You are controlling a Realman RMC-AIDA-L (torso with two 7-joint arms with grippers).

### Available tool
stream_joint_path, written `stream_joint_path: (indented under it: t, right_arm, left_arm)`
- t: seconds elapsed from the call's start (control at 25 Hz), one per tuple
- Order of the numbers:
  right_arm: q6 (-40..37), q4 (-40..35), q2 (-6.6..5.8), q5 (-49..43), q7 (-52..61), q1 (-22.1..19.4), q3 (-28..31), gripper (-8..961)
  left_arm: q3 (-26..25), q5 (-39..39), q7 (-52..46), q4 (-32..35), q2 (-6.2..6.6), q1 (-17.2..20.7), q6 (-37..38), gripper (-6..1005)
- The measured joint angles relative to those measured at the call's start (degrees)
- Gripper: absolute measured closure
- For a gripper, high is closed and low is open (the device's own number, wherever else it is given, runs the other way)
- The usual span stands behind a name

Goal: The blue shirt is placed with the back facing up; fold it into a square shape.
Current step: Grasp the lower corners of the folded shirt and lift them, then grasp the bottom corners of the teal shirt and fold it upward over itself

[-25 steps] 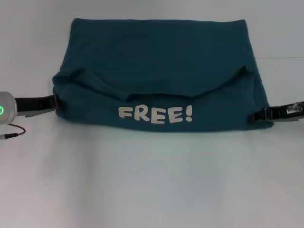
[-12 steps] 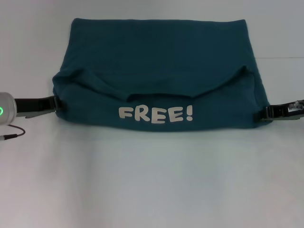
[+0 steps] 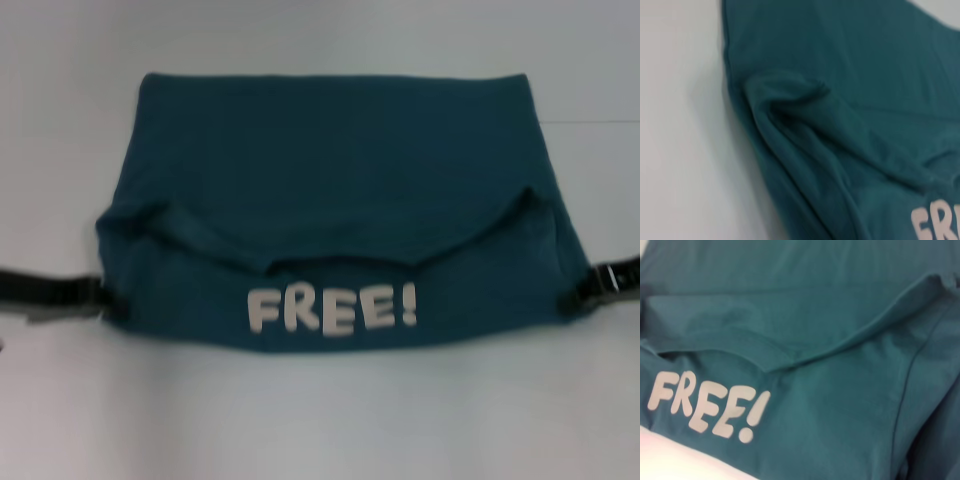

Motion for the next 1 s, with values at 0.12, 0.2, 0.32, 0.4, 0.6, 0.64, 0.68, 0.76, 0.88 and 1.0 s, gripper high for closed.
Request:
stream_joint_path:
  t: [0.12, 0.2, 0.32, 0.4, 0.6, 0.64, 0.68, 0.76, 0.88, 1.0]
  right_arm:
    - [-6.0, 0.0, -0.66, -0.4, 0.3, -1.5, 0.0, 906]
    - [-9.2, 0.0, -0.8, -0.4, 0.2, -2.6, -0.2, 905]
    - [-14.6, 0.0, -1.03, -0.5, -0.3, -4.5, -0.4, 905]
    - [-17.3, 0.0, -1.18, -0.6, -0.8, -5.5, -0.5, 905]
    - [-17.9, 0.0, -1.47, 0.6, -1.5, -5.9, 2.1, 904]
    - [-17.5, 0.1, -1.49, 1.3, -1.7, -5.5, 3.4, 904]
    - [-16.8, 0.3, -1.48, 2.2, -1.7, -4.9, 4.7, 904]
    - [-15.2, 0.4, -1.49, 3.4, -1.2, -3.7, 6.6, 904]
    - [-11.2, 0.3, -1.5, 4.9, 0.5, -2.1, 8.7, 905]
    - [-5.0, 0.4, -1.49, 5.8, 2.6, -0.8, 9.8, 906]
  left_arm:
    - [-2.2, 2.2, 0.1, 2.1, 0.34, 1.5, 8.1, 903]
    - [-4.1, 3.9, 0.4, 3.9, 0.38, 2.7, 14.1, 901]
    - [-4.6, 4.8, 1.0, 6.2, 0.28, 4.7, 21.8, 898]
    - [-4.6, 5.4, 1.5, 6.4, 0.24, 5.1, 24.8, 896]
    - [-4.8, 7.2, 2.0, 4.9, 0.6, 3.5, 25.4, 890]
    - [-5.1, 7.2, 1.9, 4.2, 0.88, 2.6, 24.5, 889]
    - [-5.3, 7.2, 1.7, 3.4, 1.14, 1.5, 23.5, 888]
    - [-5.8, 7.2, 1.3, 1.8, 1.78, -1.1, 21.2, 886]
    - [-5.8, 7.5, -0.8, -1.0, 3.12, -5.2, 16.6, 883]
    - [-5.5, 7.6, -3.7, -2.8, 4.09, -8.1, 11.4, 880]
